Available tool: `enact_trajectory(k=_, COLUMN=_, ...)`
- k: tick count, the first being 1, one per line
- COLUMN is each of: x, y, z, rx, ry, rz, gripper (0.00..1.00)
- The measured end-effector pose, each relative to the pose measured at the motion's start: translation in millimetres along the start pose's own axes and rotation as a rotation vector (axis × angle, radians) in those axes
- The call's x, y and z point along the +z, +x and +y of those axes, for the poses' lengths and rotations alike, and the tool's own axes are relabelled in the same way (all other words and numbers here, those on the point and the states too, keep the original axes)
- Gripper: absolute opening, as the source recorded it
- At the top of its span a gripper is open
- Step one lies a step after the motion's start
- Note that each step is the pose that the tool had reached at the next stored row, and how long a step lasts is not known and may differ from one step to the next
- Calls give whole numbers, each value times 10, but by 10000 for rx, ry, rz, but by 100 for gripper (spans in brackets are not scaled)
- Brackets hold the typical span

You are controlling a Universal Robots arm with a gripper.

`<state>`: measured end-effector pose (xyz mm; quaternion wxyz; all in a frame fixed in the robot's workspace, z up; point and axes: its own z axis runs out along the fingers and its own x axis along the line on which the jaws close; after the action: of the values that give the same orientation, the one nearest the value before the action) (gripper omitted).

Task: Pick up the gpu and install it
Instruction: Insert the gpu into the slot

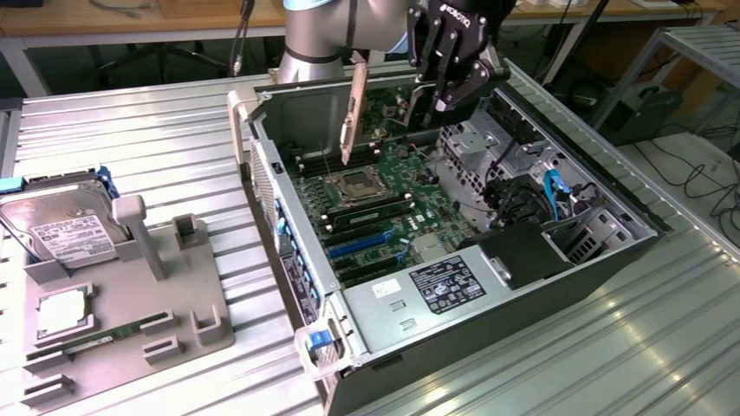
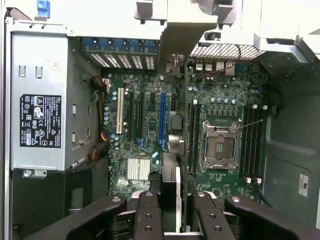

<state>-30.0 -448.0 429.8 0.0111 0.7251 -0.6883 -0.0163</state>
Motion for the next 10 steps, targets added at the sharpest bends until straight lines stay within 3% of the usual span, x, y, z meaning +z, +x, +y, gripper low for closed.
enact_trajectory(k=3, x=149, y=1, z=-6, rx=-7, ry=6, rz=-172, gripper=28)
enact_trajectory(k=10, x=269, y=8, z=-15, rx=-3, ry=-23, rz=-180, gripper=28)
